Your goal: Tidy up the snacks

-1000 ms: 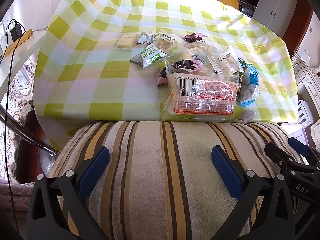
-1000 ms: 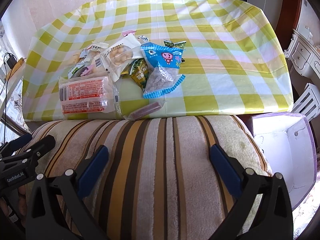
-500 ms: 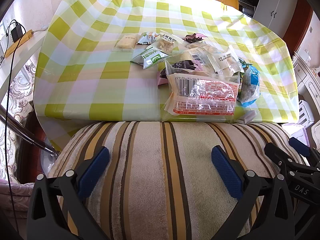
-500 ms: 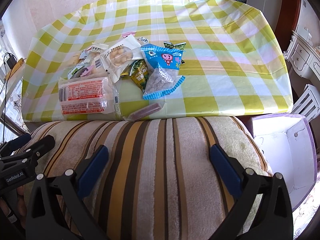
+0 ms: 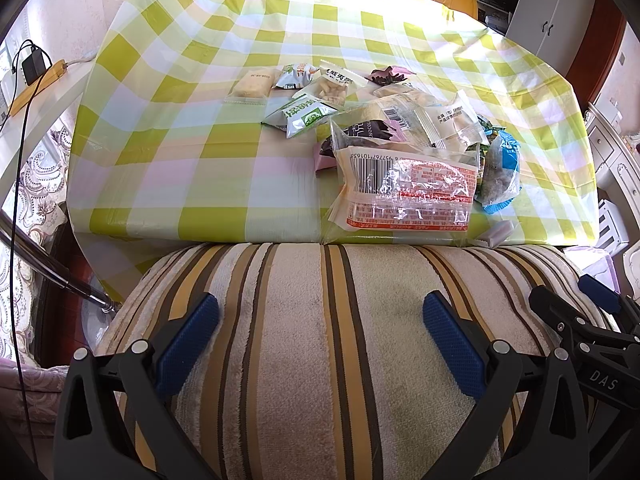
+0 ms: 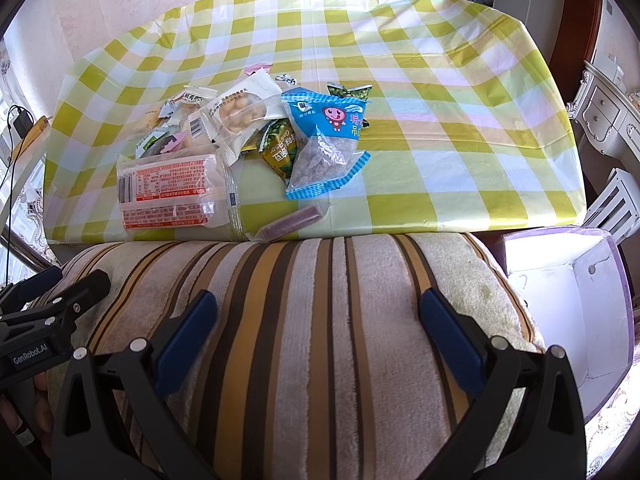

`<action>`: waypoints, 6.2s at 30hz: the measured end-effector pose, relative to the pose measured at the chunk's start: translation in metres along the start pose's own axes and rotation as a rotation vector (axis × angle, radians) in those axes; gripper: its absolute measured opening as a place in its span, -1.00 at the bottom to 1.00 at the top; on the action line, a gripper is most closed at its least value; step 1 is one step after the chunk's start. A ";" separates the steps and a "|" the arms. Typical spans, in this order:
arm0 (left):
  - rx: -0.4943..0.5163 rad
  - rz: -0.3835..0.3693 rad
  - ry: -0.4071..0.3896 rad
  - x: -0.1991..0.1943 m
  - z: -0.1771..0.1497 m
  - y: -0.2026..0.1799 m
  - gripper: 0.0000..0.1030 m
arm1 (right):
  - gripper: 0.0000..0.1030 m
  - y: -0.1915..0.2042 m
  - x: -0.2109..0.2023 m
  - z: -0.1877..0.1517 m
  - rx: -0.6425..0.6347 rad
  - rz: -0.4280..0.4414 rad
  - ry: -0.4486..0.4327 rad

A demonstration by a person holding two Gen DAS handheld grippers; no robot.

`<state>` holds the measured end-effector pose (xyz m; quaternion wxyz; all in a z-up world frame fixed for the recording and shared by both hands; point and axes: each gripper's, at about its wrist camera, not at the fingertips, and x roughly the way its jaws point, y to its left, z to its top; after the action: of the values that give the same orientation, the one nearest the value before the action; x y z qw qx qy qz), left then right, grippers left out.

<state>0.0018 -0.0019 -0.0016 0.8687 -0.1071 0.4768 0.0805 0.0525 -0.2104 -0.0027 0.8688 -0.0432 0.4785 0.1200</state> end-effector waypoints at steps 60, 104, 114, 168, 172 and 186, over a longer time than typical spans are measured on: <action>-0.230 -0.324 0.145 0.068 0.065 -0.018 0.91 | 0.97 -0.014 0.087 0.114 -0.054 0.105 0.104; -0.432 -0.470 0.157 0.073 0.073 -0.006 0.15 | -0.12 -0.021 0.072 0.095 -0.016 0.187 0.107; -0.694 -0.576 0.260 0.074 0.063 -0.012 0.23 | -0.12 -0.019 0.059 0.092 -0.034 0.138 0.031; 0.204 -0.731 0.234 0.041 0.040 -0.322 -0.14 | -0.11 -0.304 -0.027 -0.032 0.504 -0.164 -0.009; 0.260 -0.703 0.293 0.059 0.028 -0.347 -0.14 | -0.10 -0.323 -0.010 -0.054 0.553 -0.195 0.046; 0.347 -0.595 0.454 0.102 0.010 -0.380 0.16 | 0.18 -0.345 0.015 -0.079 0.628 -0.258 0.124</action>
<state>0.1560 -0.3622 -0.0413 0.7321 -0.1074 0.6110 -0.2813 0.0817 -0.5571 -0.0720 0.8169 0.1588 0.5347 -0.1467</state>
